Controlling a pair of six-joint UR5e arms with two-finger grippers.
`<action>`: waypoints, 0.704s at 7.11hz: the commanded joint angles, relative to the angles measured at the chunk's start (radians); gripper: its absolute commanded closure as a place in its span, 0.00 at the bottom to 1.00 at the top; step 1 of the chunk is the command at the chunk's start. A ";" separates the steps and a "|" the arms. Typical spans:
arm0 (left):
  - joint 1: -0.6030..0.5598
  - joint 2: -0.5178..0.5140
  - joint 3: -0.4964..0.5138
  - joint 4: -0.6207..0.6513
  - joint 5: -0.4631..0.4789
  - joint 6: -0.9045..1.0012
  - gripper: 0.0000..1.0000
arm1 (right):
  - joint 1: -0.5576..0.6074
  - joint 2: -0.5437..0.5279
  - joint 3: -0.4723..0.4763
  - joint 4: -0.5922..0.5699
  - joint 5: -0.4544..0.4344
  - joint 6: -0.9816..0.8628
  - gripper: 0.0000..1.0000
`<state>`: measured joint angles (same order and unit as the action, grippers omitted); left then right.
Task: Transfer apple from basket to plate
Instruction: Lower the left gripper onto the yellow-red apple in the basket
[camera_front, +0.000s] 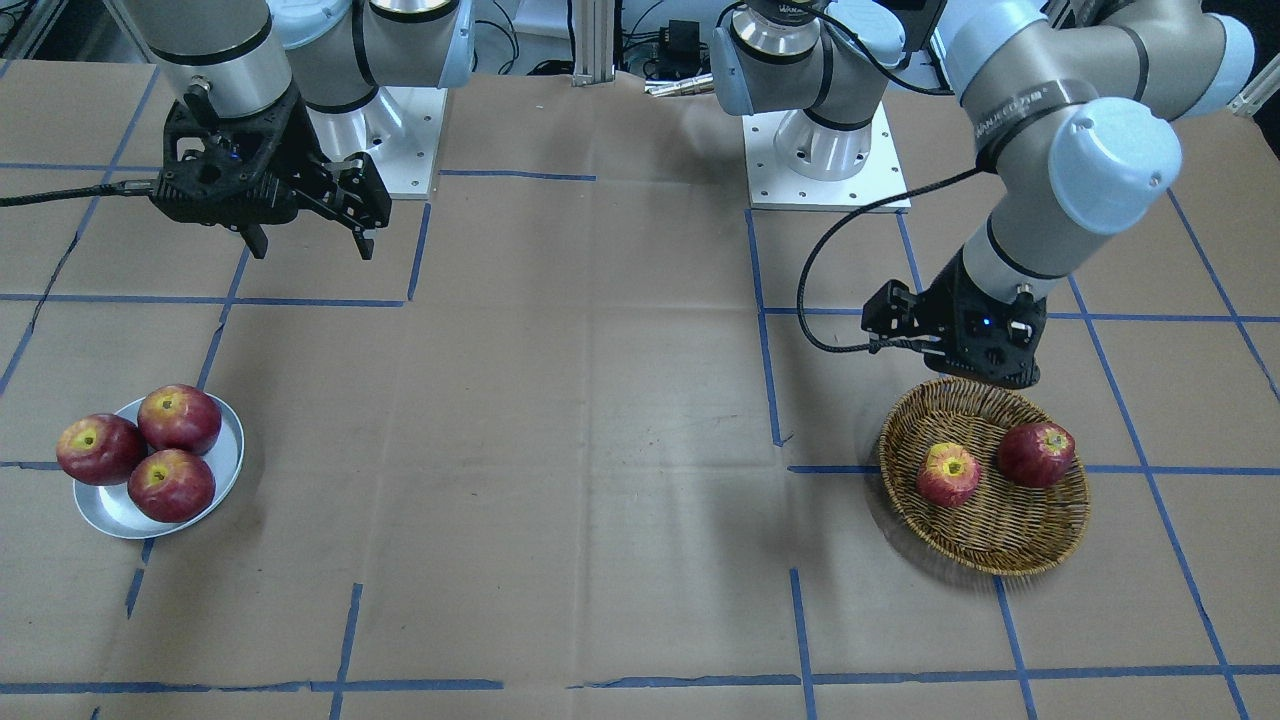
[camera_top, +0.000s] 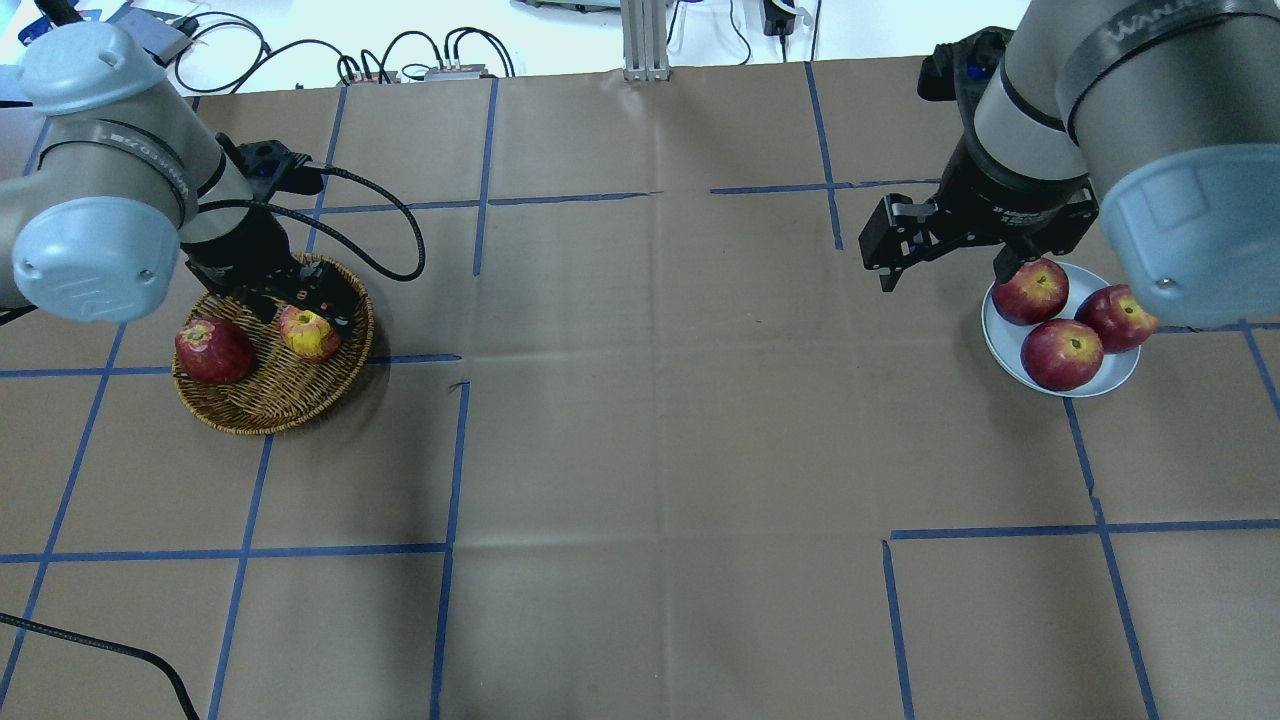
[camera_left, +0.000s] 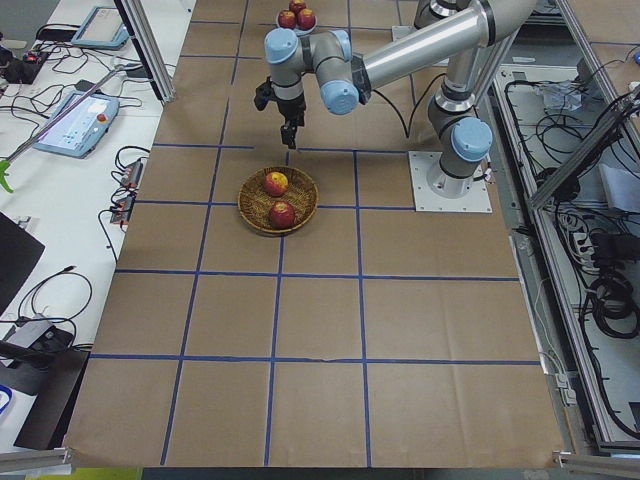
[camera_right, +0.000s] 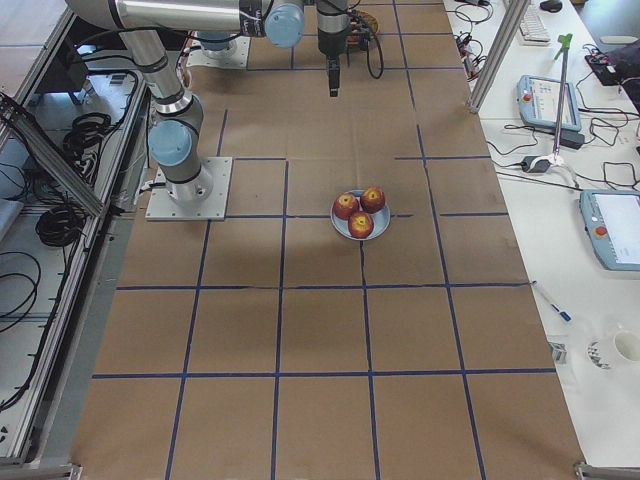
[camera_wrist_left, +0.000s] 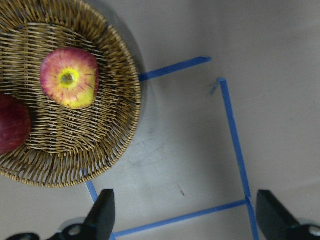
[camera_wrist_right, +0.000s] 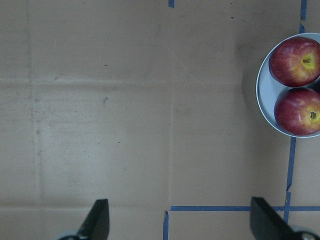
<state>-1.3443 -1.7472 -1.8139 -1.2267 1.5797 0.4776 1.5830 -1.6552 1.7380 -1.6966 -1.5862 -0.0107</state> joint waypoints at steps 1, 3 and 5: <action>0.017 -0.067 -0.005 0.133 0.005 0.097 0.02 | -0.001 0.000 0.000 0.000 0.000 -0.002 0.00; 0.080 -0.106 0.010 0.174 -0.009 0.242 0.02 | -0.001 0.000 0.000 -0.002 0.000 -0.002 0.00; 0.099 -0.114 -0.005 0.174 -0.023 0.268 0.02 | -0.001 0.000 0.000 0.000 0.000 -0.002 0.00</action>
<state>-1.2570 -1.8551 -1.8157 -1.0564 1.5675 0.7247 1.5817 -1.6552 1.7380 -1.6969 -1.5861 -0.0123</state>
